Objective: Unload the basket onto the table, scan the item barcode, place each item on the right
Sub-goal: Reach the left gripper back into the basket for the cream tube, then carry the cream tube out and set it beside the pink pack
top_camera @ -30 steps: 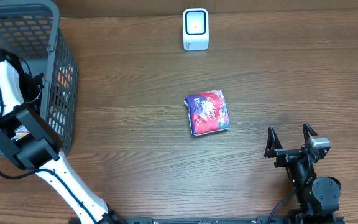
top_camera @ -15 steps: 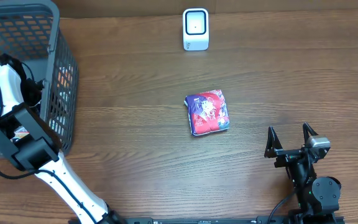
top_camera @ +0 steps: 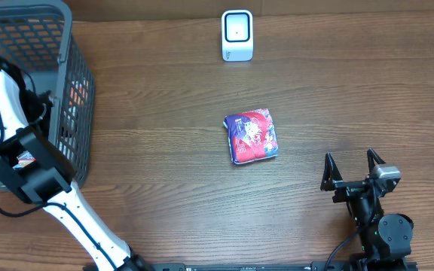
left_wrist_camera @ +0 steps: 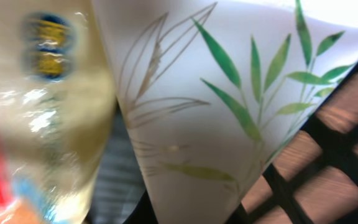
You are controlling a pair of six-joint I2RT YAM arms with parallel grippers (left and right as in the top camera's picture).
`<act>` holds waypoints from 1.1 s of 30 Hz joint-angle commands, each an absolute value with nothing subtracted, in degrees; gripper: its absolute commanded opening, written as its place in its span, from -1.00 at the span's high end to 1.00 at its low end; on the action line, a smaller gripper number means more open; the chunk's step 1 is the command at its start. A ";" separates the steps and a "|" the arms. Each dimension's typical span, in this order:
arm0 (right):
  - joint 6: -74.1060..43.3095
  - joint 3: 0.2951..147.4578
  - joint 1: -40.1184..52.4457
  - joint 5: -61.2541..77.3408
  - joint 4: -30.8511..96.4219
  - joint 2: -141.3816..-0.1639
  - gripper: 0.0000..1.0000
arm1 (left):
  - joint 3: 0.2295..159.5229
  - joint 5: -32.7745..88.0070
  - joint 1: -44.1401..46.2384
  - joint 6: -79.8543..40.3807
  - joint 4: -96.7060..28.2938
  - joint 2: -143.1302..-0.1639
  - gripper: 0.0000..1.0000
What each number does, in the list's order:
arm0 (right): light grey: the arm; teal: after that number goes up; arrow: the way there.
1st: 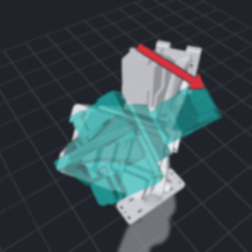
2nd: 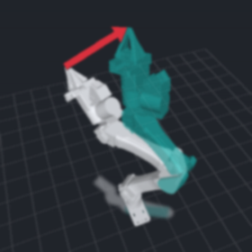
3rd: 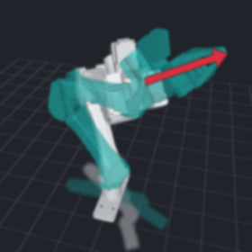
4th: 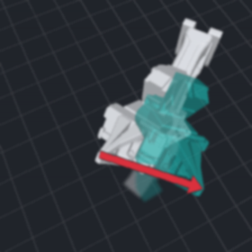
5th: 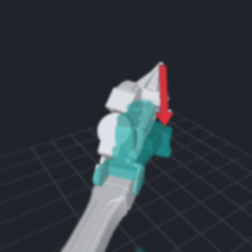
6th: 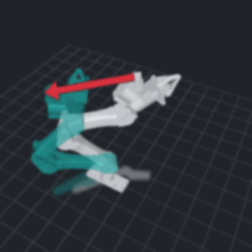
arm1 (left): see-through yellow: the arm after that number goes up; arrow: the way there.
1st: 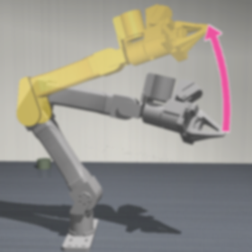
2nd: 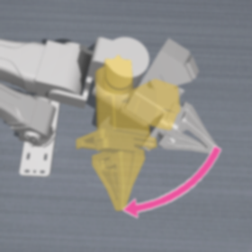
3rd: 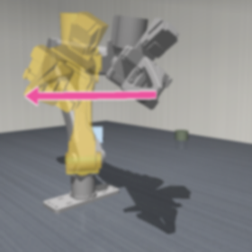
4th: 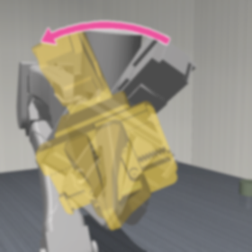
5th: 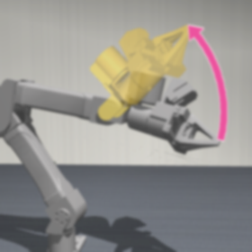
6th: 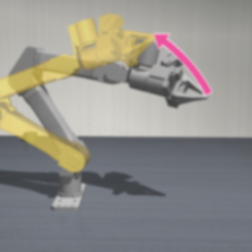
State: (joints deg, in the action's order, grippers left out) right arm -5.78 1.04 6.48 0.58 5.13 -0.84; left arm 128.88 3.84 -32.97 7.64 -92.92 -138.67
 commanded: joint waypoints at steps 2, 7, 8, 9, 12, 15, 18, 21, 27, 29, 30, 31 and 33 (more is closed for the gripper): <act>-5.82 0.47 6.79 0.05 4.82 -0.32 -0.99 | 148.68 4.32 -32.60 2.46 -96.84 -136.94 0.92; -5.82 0.47 6.79 0.05 4.82 -0.32 -0.99 | 160.05 10.61 -31.83 1.06 -96.38 -130.74 0.92; -5.82 0.47 6.79 0.05 4.82 -0.32 -1.00 | 162.25 12.34 -31.59 1.08 -96.75 -129.19 0.92; -5.82 0.47 6.79 0.05 4.82 -0.32 -1.00 | 163.44 13.89 -31.38 1.06 -96.82 -128.11 0.92; -5.82 0.47 6.79 0.05 4.82 -0.32 -0.99 | 164.29 22.33 -29.71 1.08 -96.79 -123.79 0.92; -5.82 0.47 6.79 0.05 4.82 -0.32 -0.99 | 164.29 24.12 -26.00 1.56 -96.79 -120.29 0.92; -5.82 0.47 6.79 0.05 4.82 -0.32 -1.00 | 164.29 14.87 -19.27 1.74 -96.40 -117.32 0.92; -5.82 0.47 6.79 0.05 4.82 -0.32 -0.99 | 164.29 9.45 -11.77 1.76 -96.27 -116.66 0.92; -5.82 0.47 6.79 0.05 4.82 -0.32 -1.00 | 161.23 7.64 1.93 2.98 -96.31 -119.20 0.92; -5.82 0.47 6.79 0.05 4.82 -0.32 -0.99 | 159.46 7.97 5.26 3.01 -96.33 -121.25 0.92; -5.82 0.47 6.79 0.05 4.82 -0.32 -1.00 | 158.41 7.94 6.83 3.01 -96.36 -122.63 0.92; -5.82 0.47 6.79 0.05 4.82 -0.32 -1.00 | 157.01 7.94 8.60 3.01 -96.36 -124.68 0.92; -5.82 0.47 6.79 0.05 4.82 -0.32 -1.00 | 154.71 8.49 10.83 2.52 -96.31 -127.94 0.92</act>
